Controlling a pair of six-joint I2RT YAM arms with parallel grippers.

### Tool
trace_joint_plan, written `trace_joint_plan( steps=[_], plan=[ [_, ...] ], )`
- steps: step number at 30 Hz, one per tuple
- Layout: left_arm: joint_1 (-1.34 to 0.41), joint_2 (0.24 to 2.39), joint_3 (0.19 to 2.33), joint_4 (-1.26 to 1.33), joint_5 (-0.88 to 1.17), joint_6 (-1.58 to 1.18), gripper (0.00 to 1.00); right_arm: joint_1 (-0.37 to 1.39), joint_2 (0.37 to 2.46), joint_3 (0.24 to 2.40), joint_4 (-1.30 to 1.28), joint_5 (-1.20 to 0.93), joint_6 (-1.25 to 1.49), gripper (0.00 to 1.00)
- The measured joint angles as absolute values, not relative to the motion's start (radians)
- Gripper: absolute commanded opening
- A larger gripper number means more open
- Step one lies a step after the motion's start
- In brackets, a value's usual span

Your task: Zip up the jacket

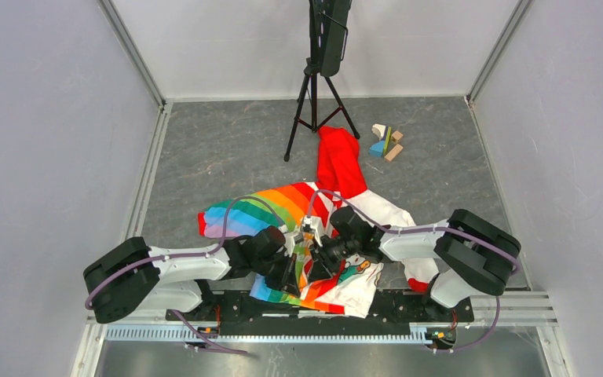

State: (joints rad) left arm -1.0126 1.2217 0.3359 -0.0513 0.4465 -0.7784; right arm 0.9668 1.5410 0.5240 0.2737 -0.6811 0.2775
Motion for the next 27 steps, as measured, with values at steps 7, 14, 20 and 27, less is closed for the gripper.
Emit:
trace_joint_plan(
  steps=[7, 14, 20, 27],
  plan=[
    [-1.013, 1.219, 0.336, -0.052, 0.447, -0.778, 0.02, 0.97, 1.568, 0.524, 0.28, -0.676, 0.28, 0.23],
    [-1.014, 1.216, 0.336, -0.055, 0.446, -0.778, 0.02, 0.993, 1.563, 0.528, 0.27, -0.622, 0.27, 0.0],
    [-1.017, 1.206, 0.334, -0.059, 0.445, -0.779, 0.02, 1.062, 1.498, 0.543, 0.201, -0.439, 0.244, 0.0],
    [-1.016, 1.161, 0.334, -0.043, 0.413, -0.779, 0.02, 1.228, 1.253, 0.498, 0.155, -0.023, 0.226, 0.0]
  ],
)
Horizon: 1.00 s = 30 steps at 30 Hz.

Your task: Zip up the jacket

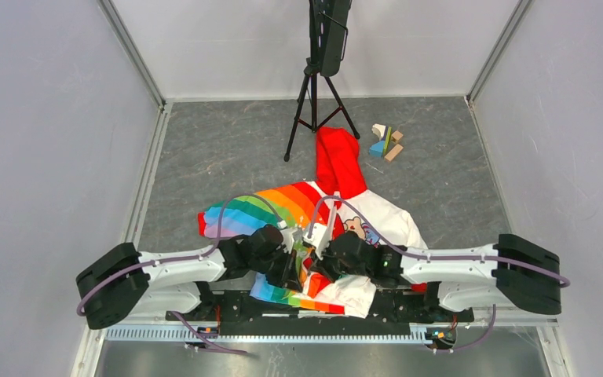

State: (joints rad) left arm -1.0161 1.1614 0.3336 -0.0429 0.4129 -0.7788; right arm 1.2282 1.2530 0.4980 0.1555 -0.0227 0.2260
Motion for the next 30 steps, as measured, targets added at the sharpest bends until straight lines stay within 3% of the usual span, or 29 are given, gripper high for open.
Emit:
trace_joint_plan(
  steps=[5, 6, 9, 13, 19, 21, 26, 30],
  plan=[
    [-1.016, 1.113, 0.335, -0.025, 0.39, -0.779, 0.03, 1.309, 1.23, 0.495, 0.134, 0.231, 0.191, 0.0],
    [-1.016, 1.101, 0.335, -0.022, 0.389, -0.78, 0.07, 1.315, 1.23, 0.495, 0.134, 0.248, 0.182, 0.0],
    [-1.017, 1.055, 0.323, -0.015, 0.396, -0.797, 0.35, 1.324, 1.225, 0.483, 0.17, 0.248, 0.147, 0.0],
    [-1.023, 0.994, 0.253, 0.007, 0.425, -0.861, 0.52, 1.316, 1.219, 0.464, 0.204, 0.223, 0.121, 0.0],
    [-1.0, 0.975, 0.164, 0.106, 0.45, -0.975, 0.62, 1.314, 1.221, 0.427, 0.258, 0.147, 0.123, 0.0],
    [-0.981, 0.97, 0.139, 0.15, 0.457, -1.015, 0.77, 1.314, 1.221, 0.411, 0.273, 0.128, 0.127, 0.0],
    [-0.932, 0.935, 0.103, 0.226, 0.462, -1.102, 0.78, 1.314, 1.219, 0.393, 0.29, 0.076, 0.137, 0.0],
    [-0.925, 0.97, 0.123, 0.234, 0.457, -1.102, 0.71, 1.313, 1.21, 0.387, 0.315, 0.044, 0.157, 0.0]
  ],
)
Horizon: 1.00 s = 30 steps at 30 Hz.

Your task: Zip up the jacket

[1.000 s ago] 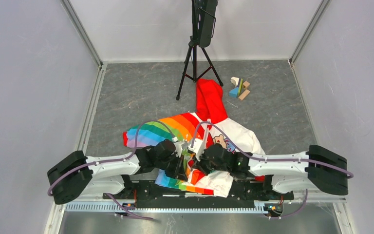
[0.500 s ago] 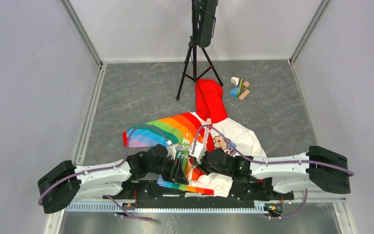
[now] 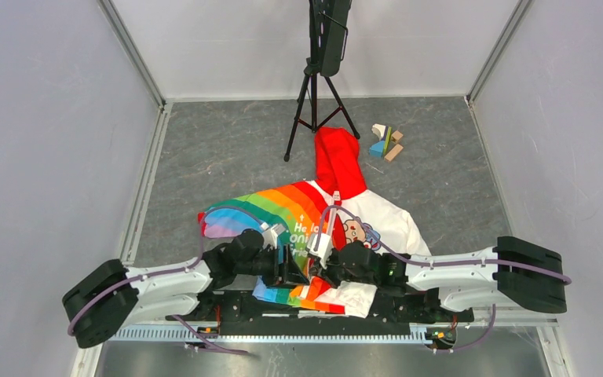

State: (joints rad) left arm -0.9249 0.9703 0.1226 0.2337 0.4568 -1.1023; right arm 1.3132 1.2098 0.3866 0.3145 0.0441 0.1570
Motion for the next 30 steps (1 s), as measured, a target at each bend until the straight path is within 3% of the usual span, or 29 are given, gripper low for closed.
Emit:
trace_joint_plan(
  steps=[3, 9, 13, 14, 21, 30],
  plan=[
    [-0.925, 1.042, 0.161, 0.234, 0.467, -1.092, 0.64, 1.314, 1.207, 0.386, 0.332, 0.033, 0.167, 0.0],
    [-0.924, 1.109, 0.176, 0.242, 0.503, -1.069, 0.37, 1.314, 1.195, 0.386, 0.337, 0.039, 0.179, 0.0],
    [-0.924, 1.145, 0.178, 0.242, 0.526, -1.048, 0.05, 1.314, 1.19, 0.386, 0.326, 0.053, 0.178, 0.0],
    [-0.924, 1.156, 0.179, 0.242, 0.528, -1.04, 0.02, 1.314, 1.188, 0.386, 0.318, 0.053, 0.175, 0.0],
    [-0.939, 1.178, 0.208, 0.183, 0.511, -0.997, 0.02, 1.325, 1.25, 0.557, 0.067, 0.056, 0.048, 0.01],
    [-0.963, 1.055, 0.235, 0.03, 0.436, -0.952, 0.02, 1.377, 1.389, 0.827, -0.346, 0.399, -0.002, 0.01]
  ],
)
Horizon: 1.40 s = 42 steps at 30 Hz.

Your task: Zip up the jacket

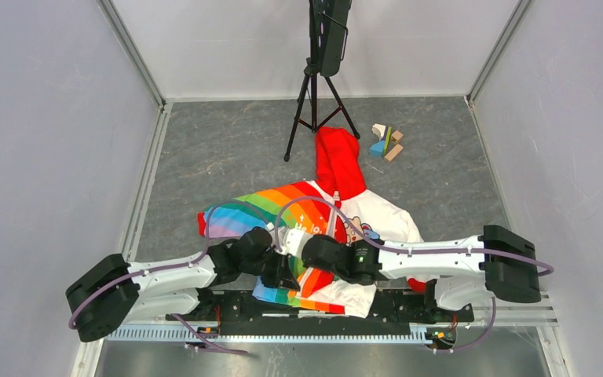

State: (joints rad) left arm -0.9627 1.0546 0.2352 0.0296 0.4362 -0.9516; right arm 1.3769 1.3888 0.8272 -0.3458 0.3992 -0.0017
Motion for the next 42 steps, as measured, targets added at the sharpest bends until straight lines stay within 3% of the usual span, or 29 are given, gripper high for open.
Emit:
trace_joint_plan(
  steps=[12, 24, 25, 28, 30, 32, 34, 39, 40, 41, 42],
  plan=[
    [-0.963, 1.03, 0.229, -0.001, 0.403, -0.95, 0.02, 0.99, 1.465, 0.84, -0.234, 0.619, -0.278, 0.01],
    [-0.964, 1.031, 0.237, 0.076, 0.389, -0.941, 0.02, 0.81, 1.644, 1.039, -0.148, 0.518, -0.441, 0.01],
    [-0.964, 1.037, 0.244, 0.075, 0.39, -0.94, 0.04, 0.808, 1.644, 1.039, -0.151, 0.511, -0.445, 0.07],
    [-0.966, 1.073, 0.282, 0.051, 0.395, -0.926, 0.27, 0.801, 1.642, 1.039, -0.154, 0.493, -0.447, 0.41],
    [-0.973, 1.101, 0.308, 0.023, 0.397, -0.913, 0.45, 0.789, 1.627, 1.039, -0.158, 0.479, -0.437, 0.57],
    [-0.978, 1.114, 0.323, 0.0, 0.398, -0.902, 0.55, 0.78, 1.596, 1.036, -0.165, 0.468, -0.416, 0.7],
    [-0.978, 1.11, 0.329, -0.019, 0.397, -0.896, 0.62, 0.775, 1.536, 1.024, -0.178, 0.465, -0.392, 0.95],
    [-0.978, 1.031, 0.358, -0.129, 0.363, -0.868, 0.75, 0.773, 1.327, 1.007, -0.227, 0.474, -0.305, 0.98],
    [-0.977, 1.003, 0.375, -0.165, 0.345, -0.857, 0.84, 0.773, 1.275, 1.007, -0.237, 0.472, -0.281, 0.98],
    [-0.976, 0.976, 0.398, -0.205, 0.327, -0.843, 0.88, 0.773, 1.226, 1.007, -0.249, 0.469, -0.26, 0.98],
    [-0.975, 0.949, 0.427, -0.245, 0.303, -0.825, 0.99, 0.773, 1.178, 1.007, -0.261, 0.459, -0.241, 0.98]
  ],
)
